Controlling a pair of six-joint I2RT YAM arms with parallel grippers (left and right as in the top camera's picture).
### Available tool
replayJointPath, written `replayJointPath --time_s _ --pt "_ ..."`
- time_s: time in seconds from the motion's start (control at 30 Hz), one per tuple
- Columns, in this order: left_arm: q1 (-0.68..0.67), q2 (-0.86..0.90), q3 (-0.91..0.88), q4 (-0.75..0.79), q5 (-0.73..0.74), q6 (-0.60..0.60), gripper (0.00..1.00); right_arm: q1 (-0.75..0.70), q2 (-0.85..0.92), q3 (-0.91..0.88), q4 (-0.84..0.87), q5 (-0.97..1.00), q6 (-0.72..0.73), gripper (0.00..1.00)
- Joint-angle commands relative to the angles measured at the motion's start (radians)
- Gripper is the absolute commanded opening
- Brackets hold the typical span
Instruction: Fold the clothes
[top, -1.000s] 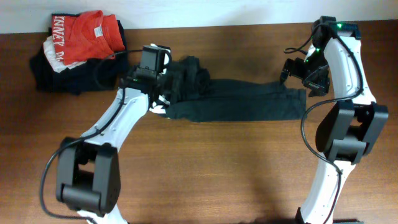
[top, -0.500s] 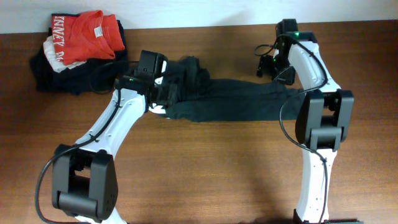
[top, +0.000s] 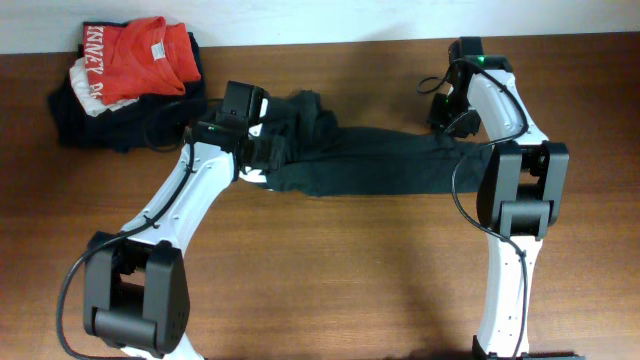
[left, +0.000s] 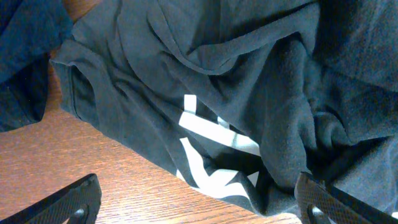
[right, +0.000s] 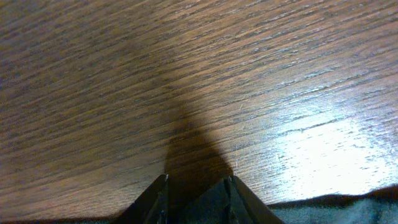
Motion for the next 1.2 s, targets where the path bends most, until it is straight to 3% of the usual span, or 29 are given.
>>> replayJointPath --time_s 0.0,0.2,0.3,0.47,0.77,0.8,0.83,0.87,0.9,0.93,1.0,1.1,1.17 --pt "0.003 -0.020 0.006 -0.001 -0.011 -0.013 0.99 -0.005 0.019 0.002 -0.024 0.009 0.002 0.32" --pt "0.003 -0.020 0.006 -0.001 -0.011 -0.013 0.99 -0.038 0.018 0.003 -0.071 0.008 0.003 0.32" --pt "0.003 -0.020 0.006 -0.001 -0.011 -0.013 0.99 -0.055 0.018 0.022 -0.100 0.008 0.005 0.17" --pt "0.003 -0.020 0.006 0.000 -0.011 -0.013 0.99 -0.055 0.018 0.069 -0.136 0.017 0.006 0.12" --pt "0.018 -0.020 0.006 -0.002 -0.011 -0.019 0.99 -0.085 0.018 0.478 -0.541 0.193 0.081 0.10" --pt "0.035 -0.020 0.006 -0.003 -0.011 -0.061 0.99 -0.094 0.018 0.483 -0.577 0.203 0.081 0.04" --pt "0.062 -0.020 0.006 -0.012 -0.010 -0.122 0.99 -0.106 0.018 0.480 -0.593 0.189 0.098 0.04" --pt "0.082 -0.020 0.006 -0.020 -0.002 -0.144 0.99 -0.111 0.019 0.477 -0.586 0.158 0.098 0.10" --pt "0.103 -0.019 0.006 -0.020 0.026 -0.144 0.99 -0.112 0.021 0.477 -0.573 0.093 0.098 0.26" --pt "0.127 -0.019 0.006 -0.020 0.043 -0.144 0.99 -0.109 0.025 0.477 -0.558 0.050 0.094 0.32" --pt "0.152 -0.019 0.006 -0.021 0.048 -0.144 0.99 -0.093 0.039 0.474 -0.530 0.018 0.095 0.36" --pt "0.160 -0.019 0.006 -0.029 0.050 -0.144 0.99 -0.066 0.074 0.444 -0.497 0.015 0.095 0.58" --pt "0.160 -0.019 0.006 -0.051 0.050 -0.144 0.99 -0.060 0.099 0.407 -0.463 0.013 0.095 0.61"
